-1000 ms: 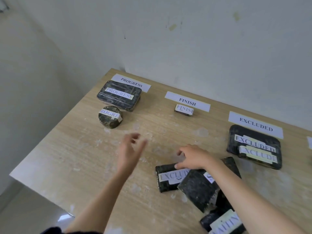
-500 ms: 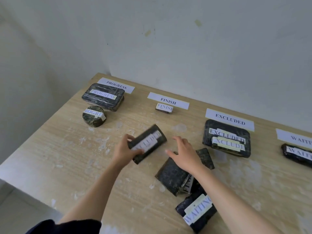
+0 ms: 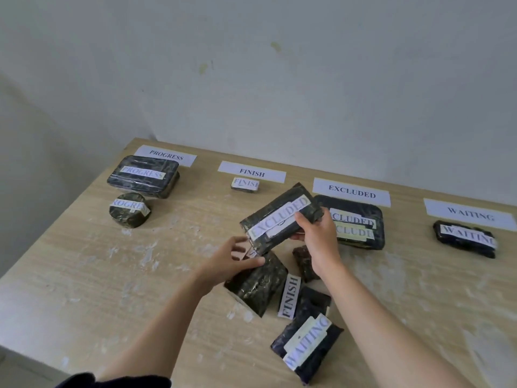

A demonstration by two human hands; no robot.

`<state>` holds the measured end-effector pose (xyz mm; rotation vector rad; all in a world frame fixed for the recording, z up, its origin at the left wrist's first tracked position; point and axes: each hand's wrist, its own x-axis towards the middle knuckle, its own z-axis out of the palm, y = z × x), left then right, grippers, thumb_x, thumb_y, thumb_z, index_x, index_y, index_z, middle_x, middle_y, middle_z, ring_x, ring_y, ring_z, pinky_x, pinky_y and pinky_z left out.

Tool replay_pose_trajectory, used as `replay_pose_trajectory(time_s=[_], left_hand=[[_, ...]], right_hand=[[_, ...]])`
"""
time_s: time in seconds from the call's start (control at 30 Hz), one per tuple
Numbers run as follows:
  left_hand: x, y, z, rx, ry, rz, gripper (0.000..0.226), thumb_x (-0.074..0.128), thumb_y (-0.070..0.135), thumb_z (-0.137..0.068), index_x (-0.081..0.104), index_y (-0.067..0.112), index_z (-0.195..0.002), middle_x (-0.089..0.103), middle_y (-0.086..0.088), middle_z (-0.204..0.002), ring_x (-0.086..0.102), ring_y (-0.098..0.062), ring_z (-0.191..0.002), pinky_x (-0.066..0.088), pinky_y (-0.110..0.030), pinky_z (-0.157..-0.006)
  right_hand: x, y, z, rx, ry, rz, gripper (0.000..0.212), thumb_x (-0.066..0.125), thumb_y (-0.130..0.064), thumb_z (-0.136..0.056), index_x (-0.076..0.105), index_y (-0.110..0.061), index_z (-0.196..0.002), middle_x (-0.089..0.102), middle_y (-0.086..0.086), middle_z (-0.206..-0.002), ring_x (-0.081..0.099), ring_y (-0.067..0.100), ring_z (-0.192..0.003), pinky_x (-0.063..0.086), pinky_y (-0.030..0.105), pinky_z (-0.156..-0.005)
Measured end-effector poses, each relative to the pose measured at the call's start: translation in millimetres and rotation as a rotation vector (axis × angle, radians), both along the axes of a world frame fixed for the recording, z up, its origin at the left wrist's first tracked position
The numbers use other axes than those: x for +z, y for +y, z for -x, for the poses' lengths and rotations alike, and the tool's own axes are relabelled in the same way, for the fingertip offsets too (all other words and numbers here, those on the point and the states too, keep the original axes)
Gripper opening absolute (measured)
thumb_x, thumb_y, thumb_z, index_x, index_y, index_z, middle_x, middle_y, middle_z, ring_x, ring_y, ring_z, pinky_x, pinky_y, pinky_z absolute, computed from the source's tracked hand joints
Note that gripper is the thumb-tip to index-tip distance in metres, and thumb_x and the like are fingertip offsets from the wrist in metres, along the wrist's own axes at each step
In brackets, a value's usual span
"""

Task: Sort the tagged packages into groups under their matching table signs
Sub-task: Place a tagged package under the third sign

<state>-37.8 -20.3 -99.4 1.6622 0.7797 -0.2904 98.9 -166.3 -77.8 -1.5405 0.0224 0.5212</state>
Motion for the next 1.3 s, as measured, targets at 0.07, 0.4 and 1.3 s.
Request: replay_pose_trajectory(time_s=[0.07,0.4,1.3], left_hand=[[-4,-12,-2,-0.079,0.083,0.046,0.09,0.081,0.051,-0.063,0.035,0.034,-0.138,0.051,0.002,-0.121,0.061,-0.015,-0.102,0.054,-0.028,-0.078],[-4,-43,-37,-0.249,0.117,-0.137,0.083,0.075,0.051,-0.071,0.026,0.034,-0.136,0.052,-0.009,-0.12,0.064,-0.023,-0.092,0.055,-0.037,-0.08],[8,-30,-35,0.347,-0.186,0.041,0.053,0.058,0.036,-0.09,0.033,0.02,-0.133,0.056,-0.004,-0.1,0.06,-0.018,-0.084,0.045,-0.03,-0.062]], right_hand=[[0,-20,-6,-0.121,0.016,-0.021,0.027,0.064,-0.011,-0.088,0.051,-0.013,-0.111,0.07,0.006,-0.106,0.069,0.018,-0.093,0.059,0.032,-0.066],[-23,-133,-2,-0.987,0.149,-0.032,0.018,0.049,-0.005,-0.086,0.043,-0.011,-0.102,0.057,0.013,-0.102,0.061,0.028,-0.083,0.049,0.029,-0.06],[-69,-129,8,-0.437,0.284,0.402,0.044,0.067,-0.024,-0.087,0.034,-0.015,-0.113,0.065,0.016,-0.078,0.062,0.026,-0.044,0.047,0.029,-0.038]])
